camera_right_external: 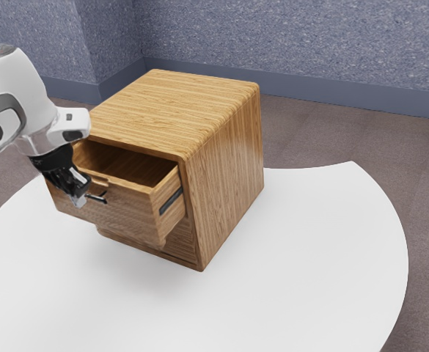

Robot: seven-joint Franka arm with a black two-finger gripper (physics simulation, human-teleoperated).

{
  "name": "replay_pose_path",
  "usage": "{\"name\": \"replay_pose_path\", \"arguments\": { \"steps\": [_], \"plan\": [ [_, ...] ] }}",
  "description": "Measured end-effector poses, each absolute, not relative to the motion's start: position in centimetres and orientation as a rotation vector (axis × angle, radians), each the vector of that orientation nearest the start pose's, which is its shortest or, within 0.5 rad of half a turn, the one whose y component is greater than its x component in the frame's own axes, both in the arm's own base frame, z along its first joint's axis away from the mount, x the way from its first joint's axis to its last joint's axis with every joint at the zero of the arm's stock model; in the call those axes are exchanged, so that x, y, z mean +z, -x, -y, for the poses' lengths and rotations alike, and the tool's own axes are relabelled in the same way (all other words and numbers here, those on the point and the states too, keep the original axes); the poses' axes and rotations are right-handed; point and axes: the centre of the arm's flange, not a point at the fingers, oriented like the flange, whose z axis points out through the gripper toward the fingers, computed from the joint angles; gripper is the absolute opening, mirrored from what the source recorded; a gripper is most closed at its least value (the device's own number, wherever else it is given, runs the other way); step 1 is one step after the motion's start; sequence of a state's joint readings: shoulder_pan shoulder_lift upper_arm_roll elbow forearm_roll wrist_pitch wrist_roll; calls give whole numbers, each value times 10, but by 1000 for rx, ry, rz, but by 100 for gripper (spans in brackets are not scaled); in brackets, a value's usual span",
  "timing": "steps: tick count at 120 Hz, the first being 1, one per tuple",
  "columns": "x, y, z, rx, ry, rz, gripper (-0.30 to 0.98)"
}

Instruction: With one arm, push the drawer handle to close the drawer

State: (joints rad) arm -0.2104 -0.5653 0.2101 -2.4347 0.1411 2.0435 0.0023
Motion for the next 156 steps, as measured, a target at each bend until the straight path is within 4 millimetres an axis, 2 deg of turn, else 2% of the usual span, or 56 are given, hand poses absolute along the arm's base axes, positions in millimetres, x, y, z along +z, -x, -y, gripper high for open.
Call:
{"name": "replay_pose_path", "arguments": {
  "steps": [15,30,66,104,124,133,140,143,147,156],
  "plan": [
    [505,-427,-19,-233,3109,-125,-10],
    [505,-449,-18,-237,3091,-122,-10],
    [502,-490,-17,-227,3057,-103,-10],
    [503,-506,-19,-264,3044,-91,-10],
    [502,-506,-20,-266,3037,-84,-10],
    [521,-472,-22,-328,3081,-86,-10],
    [555,-432,-25,-417,3113,-91,-10],
    [577,-417,-22,-469,3113,-104,-10],
    [607,-403,-21,-523,3106,-113,-4],
    [689,-390,-22,-605,3084,-102,13]
  ]
}}
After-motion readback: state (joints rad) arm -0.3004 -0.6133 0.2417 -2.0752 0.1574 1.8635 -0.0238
